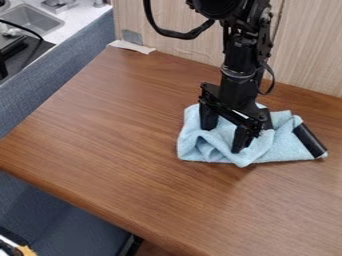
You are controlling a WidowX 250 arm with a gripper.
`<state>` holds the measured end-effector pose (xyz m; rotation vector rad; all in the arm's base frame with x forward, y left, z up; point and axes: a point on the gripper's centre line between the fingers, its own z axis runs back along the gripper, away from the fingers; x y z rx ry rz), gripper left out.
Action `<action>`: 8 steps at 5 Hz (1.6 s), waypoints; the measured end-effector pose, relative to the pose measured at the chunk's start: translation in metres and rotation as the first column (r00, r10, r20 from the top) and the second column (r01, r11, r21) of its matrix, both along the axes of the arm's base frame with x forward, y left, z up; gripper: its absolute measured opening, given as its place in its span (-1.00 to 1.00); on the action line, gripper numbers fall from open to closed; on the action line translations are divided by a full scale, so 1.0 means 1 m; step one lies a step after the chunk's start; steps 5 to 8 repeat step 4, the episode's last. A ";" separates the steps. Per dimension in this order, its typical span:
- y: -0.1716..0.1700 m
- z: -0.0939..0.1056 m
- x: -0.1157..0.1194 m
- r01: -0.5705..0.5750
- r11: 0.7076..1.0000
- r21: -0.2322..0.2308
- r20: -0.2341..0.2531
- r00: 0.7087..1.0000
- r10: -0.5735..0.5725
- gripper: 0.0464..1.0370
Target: Move the cloth to the middle of the table
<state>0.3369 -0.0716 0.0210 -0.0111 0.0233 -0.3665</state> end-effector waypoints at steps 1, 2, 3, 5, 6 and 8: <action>0.001 0.015 0.001 0.001 1.000 -0.005 0.029 1.000 -0.001 0.92; 0.004 0.049 0.002 -0.024 1.000 -0.020 0.086 0.996 0.025 0.92; 0.013 0.079 0.001 -0.061 0.998 -0.021 0.158 0.985 0.064 0.92; 0.021 0.081 -0.003 -0.088 0.996 0.026 0.143 0.986 0.083 0.92; 0.021 0.081 -0.003 -0.088 0.996 0.026 0.143 0.986 0.083 0.92; 0.021 0.081 -0.003 -0.088 0.996 0.026 0.143 0.986 0.083 0.92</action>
